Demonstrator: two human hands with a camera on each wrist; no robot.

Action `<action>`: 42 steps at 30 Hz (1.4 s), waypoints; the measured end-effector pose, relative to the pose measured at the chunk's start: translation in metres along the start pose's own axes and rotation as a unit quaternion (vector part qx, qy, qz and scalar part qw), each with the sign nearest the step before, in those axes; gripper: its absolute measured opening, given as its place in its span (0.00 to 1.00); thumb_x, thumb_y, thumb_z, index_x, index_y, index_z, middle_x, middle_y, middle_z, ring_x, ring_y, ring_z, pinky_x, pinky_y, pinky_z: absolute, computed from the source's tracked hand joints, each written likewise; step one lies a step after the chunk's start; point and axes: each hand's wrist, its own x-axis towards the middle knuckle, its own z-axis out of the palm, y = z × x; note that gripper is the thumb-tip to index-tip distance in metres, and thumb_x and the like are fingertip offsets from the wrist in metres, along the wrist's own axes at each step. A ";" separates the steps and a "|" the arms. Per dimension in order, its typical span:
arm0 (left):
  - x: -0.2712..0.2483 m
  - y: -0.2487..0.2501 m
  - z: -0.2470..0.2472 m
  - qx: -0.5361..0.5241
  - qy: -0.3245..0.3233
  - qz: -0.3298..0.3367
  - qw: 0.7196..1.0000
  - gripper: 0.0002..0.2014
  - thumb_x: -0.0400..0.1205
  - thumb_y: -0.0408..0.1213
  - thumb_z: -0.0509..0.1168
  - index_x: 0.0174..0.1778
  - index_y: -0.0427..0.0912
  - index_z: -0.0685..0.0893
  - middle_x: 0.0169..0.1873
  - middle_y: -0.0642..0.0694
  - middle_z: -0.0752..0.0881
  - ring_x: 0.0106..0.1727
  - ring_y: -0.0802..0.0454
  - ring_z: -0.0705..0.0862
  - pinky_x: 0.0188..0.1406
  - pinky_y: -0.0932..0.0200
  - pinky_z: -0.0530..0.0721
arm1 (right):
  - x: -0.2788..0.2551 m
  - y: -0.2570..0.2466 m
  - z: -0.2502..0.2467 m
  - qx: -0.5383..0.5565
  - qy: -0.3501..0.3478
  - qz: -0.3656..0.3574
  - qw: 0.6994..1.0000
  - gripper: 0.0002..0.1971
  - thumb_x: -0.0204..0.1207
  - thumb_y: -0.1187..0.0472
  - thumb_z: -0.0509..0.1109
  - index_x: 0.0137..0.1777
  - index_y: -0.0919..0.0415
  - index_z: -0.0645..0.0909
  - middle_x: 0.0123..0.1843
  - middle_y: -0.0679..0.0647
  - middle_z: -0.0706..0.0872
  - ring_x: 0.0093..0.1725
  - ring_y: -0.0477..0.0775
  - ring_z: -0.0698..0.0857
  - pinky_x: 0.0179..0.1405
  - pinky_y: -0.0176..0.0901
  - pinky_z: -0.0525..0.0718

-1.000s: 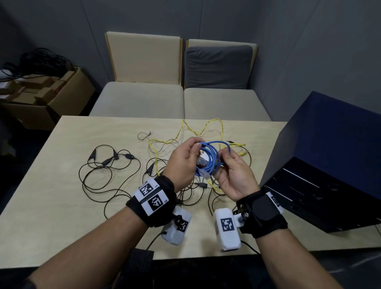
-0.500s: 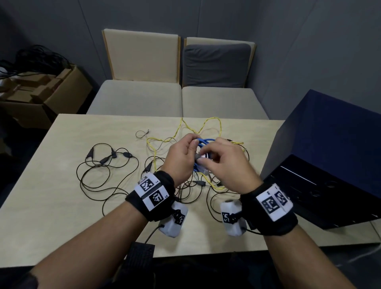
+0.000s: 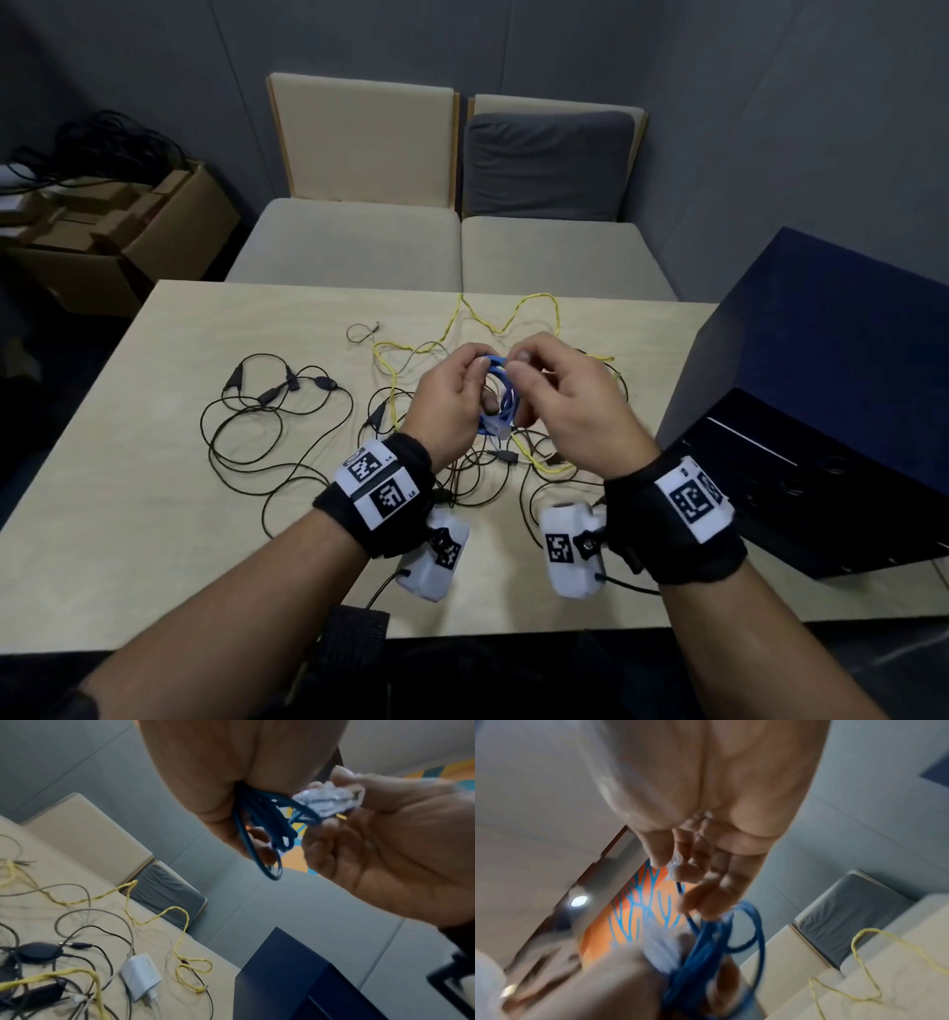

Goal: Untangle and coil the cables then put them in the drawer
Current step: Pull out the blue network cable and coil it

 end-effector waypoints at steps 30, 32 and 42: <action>0.011 0.015 -0.003 -0.384 0.008 -0.158 0.910 0.11 0.88 0.29 0.52 0.53 0.35 0.80 0.29 0.41 0.74 0.31 0.51 0.75 0.31 0.63 0.84 | -0.003 0.057 -0.008 -0.108 0.034 0.104 0.988 0.09 0.76 0.67 0.72 0.44 0.50 0.86 0.41 0.51 0.81 0.39 0.45 0.78 0.39 0.26 0.73; 0.009 0.012 0.001 -0.356 0.014 -0.152 0.922 0.11 0.88 0.28 0.52 0.52 0.36 0.81 0.27 0.43 0.75 0.29 0.53 0.76 0.32 0.62 0.82 | -0.001 0.046 -0.003 0.002 0.029 0.151 0.988 0.12 0.77 0.72 0.66 0.44 0.54 0.86 0.38 0.56 0.85 0.34 0.49 0.82 0.37 0.34 0.80; 0.003 0.009 0.012 -0.120 0.071 -0.039 0.989 0.12 0.86 0.28 0.57 0.47 0.47 0.83 0.28 0.48 0.78 0.29 0.54 0.76 0.30 0.64 0.78 | -0.002 0.031 0.007 0.159 0.039 0.150 0.975 0.07 0.74 0.65 0.75 0.44 0.71 0.84 0.36 0.64 0.86 0.35 0.53 0.84 0.38 0.48 0.83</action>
